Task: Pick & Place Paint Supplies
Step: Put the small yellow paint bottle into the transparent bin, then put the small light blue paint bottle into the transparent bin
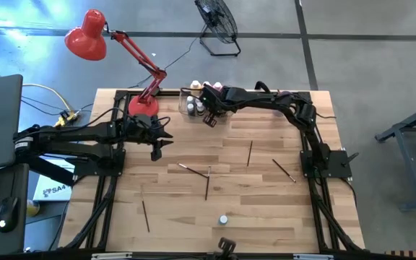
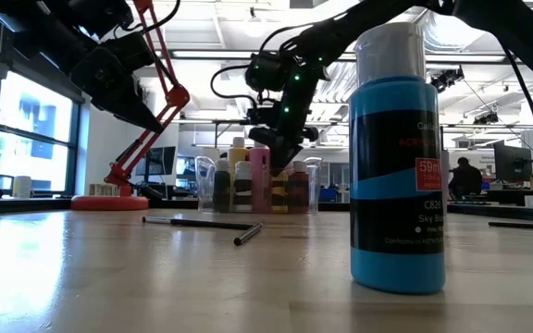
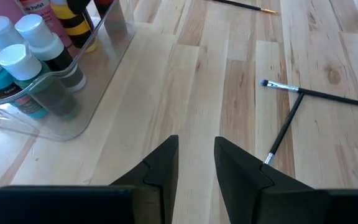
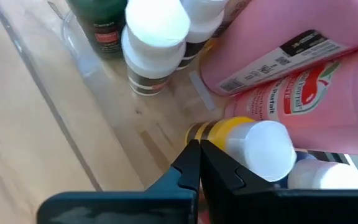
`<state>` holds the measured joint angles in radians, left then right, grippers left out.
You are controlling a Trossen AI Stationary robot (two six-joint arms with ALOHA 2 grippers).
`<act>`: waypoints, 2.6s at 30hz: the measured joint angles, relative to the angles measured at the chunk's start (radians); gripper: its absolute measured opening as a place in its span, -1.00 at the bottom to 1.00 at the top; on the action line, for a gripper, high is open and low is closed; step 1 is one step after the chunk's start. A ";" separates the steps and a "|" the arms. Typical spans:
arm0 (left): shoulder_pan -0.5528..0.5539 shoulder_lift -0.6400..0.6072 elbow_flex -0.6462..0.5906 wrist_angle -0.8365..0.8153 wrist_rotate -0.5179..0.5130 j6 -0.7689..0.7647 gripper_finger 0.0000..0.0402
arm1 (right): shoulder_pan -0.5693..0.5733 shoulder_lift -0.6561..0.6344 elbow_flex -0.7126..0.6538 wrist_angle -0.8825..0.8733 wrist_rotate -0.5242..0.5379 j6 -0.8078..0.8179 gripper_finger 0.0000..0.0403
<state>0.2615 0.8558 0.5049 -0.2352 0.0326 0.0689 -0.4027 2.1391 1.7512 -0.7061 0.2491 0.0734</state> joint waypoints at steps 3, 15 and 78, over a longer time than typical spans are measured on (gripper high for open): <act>0.000 0.000 0.000 0.000 0.000 0.000 -0.49 | 0.004 0.000 0.000 -0.001 -0.041 0.000 -0.99; 0.000 0.000 0.000 -0.003 0.000 0.000 -0.49 | 0.055 -0.170 0.000 -0.108 0.010 -0.037 -0.99; 0.000 0.000 0.000 0.126 0.097 0.014 -0.49 | 0.623 -1.059 -1.010 1.012 -0.614 0.054 -0.99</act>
<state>0.2615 0.8562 0.5049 -0.1093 0.1301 0.0827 0.2208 1.0797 0.7410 0.3064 -0.3648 0.1270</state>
